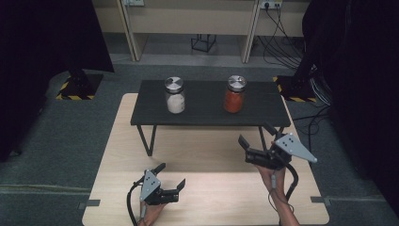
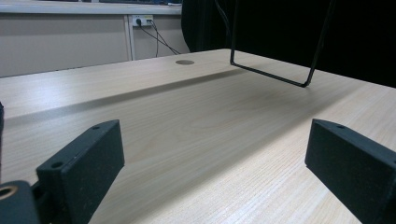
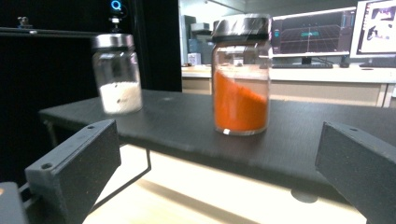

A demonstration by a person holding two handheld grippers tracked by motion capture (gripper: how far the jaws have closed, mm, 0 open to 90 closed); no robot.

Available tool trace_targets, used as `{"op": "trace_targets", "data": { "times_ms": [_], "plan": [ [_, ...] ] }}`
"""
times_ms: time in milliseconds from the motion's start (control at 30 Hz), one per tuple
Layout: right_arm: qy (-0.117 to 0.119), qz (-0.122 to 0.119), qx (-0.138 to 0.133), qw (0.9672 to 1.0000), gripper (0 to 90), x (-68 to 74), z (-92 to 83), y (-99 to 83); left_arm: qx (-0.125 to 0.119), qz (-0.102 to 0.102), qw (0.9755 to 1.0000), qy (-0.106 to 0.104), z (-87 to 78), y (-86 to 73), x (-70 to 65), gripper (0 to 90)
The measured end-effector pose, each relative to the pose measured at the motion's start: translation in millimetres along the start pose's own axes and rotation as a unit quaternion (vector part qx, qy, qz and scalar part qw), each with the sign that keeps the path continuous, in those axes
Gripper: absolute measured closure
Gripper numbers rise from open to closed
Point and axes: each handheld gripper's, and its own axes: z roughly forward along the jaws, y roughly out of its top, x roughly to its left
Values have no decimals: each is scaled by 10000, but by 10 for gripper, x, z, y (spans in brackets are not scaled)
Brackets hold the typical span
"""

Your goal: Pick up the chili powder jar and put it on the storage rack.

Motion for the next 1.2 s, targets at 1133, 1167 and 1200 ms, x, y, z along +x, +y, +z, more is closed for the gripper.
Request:
{"op": "trace_targets", "data": {
  "times_ms": [1133,1167,1200],
  "plan": [
    [-60,148,286,9995,3,76,-325,-1151,-1,-16,10000,5,-6,-2,-3,37],
    [-68,158,299,9994,3,77,-323,-1173,0,-14,10000,7,-6,-2,-4,37],
    [-68,158,299,9994,3,77,-323,-1173,-1,-13,10000,8,-7,-2,-4,37]
  ]
}}
